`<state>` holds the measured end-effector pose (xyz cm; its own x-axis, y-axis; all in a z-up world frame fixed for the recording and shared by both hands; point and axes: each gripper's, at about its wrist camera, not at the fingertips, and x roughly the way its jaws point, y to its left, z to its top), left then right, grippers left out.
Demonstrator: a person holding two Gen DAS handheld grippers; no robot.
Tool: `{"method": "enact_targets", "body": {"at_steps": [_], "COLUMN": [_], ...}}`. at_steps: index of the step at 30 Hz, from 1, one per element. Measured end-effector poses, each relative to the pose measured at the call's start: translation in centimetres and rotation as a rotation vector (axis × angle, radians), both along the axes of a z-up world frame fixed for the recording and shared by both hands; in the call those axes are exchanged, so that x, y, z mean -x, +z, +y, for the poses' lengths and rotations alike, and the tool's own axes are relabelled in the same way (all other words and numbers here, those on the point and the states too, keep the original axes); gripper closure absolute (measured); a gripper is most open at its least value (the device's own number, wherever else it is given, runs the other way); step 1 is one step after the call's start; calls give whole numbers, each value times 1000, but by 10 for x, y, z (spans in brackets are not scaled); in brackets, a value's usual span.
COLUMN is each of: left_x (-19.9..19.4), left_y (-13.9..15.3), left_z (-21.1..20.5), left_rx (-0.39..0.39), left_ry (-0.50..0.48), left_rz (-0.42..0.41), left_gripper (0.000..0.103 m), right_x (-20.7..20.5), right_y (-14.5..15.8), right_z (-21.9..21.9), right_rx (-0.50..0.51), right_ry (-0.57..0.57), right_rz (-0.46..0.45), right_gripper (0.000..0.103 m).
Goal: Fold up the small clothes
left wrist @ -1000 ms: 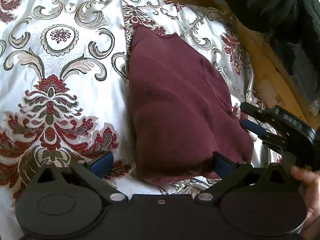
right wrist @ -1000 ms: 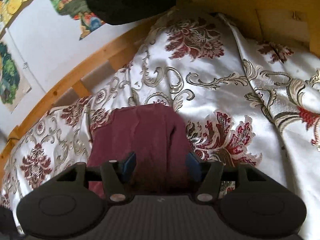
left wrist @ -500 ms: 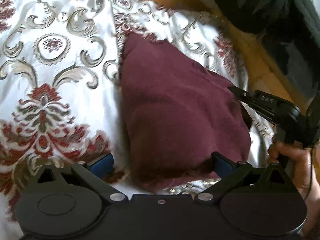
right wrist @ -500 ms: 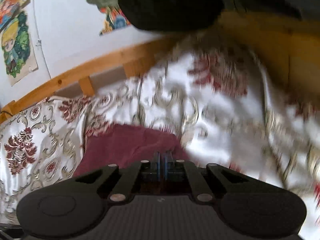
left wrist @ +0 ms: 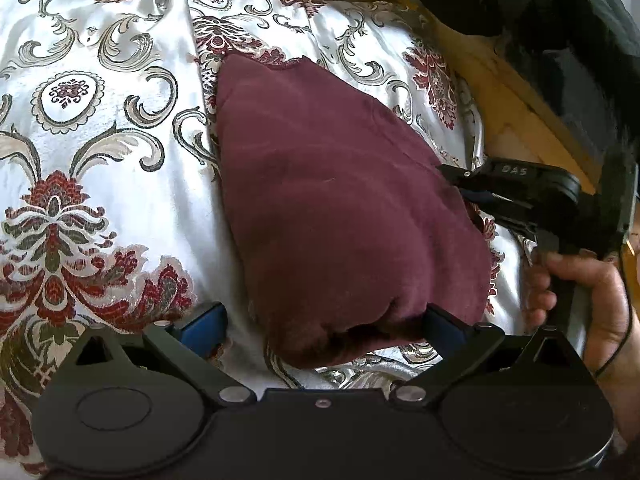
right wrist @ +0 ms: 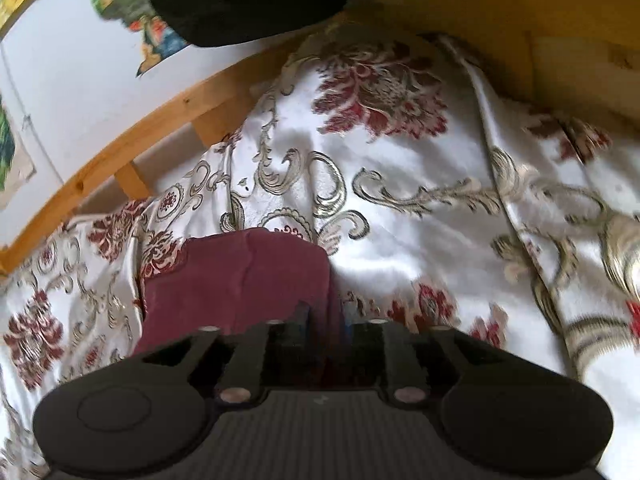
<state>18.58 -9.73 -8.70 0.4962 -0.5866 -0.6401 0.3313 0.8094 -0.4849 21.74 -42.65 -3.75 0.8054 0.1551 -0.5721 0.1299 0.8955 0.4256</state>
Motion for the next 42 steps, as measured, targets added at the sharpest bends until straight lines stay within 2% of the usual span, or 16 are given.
{"method": "enact_targets", "body": {"at_steps": [1,3,5,9,13,14,16,19,22,25,26,30,35,38,42], "left_x": [0,0,-1,0,0,-1,0,2,6,10,10,5,-4,-7,-7], "left_y": [0,0,0,0,0,1,1,5,11,17,18,17,7,1,0], "left_z": [0,-2,-2,-1,-1,0,2,8,14,15,16,19,26,28,26], "left_rx": [-4,-9,-10,-10,-5,0,15,66,136,164,174,177,152,162,145], "left_ry": [-1,-3,-3,-3,-4,-4,0,11,16,29,36,73,126,126,119], "left_rz": [-1,-2,-2,-2,0,3,9,10,-26,-73,-58,-44,29,62,59], "left_gripper": [1,1,1,1,1,1,1,1,1,1,1,1,1,1,1], "right_x": [3,12,19,25,22,21,22,24,25,24,24,23,23,26,32], "right_y": [0,2,4,5,-1,-3,-7,-8,-11,-12,-13,-13,-13,-7,6], "right_z": [-2,-3,-1,15,34,36,38,35,32,32,33,34,31,28,26], "right_rx": [-23,-66,-86,-40,132,181,234,227,211,212,214,212,181,154,150], "right_ry": [-1,11,36,106,117,114,116,128,128,129,130,130,126,95,42], "right_rz": [-1,-13,-21,17,108,137,166,183,193,202,204,206,202,150,38], "right_gripper": [52,30,17,6,5,1,0,0,0,0,0,0,0,0,0]}}
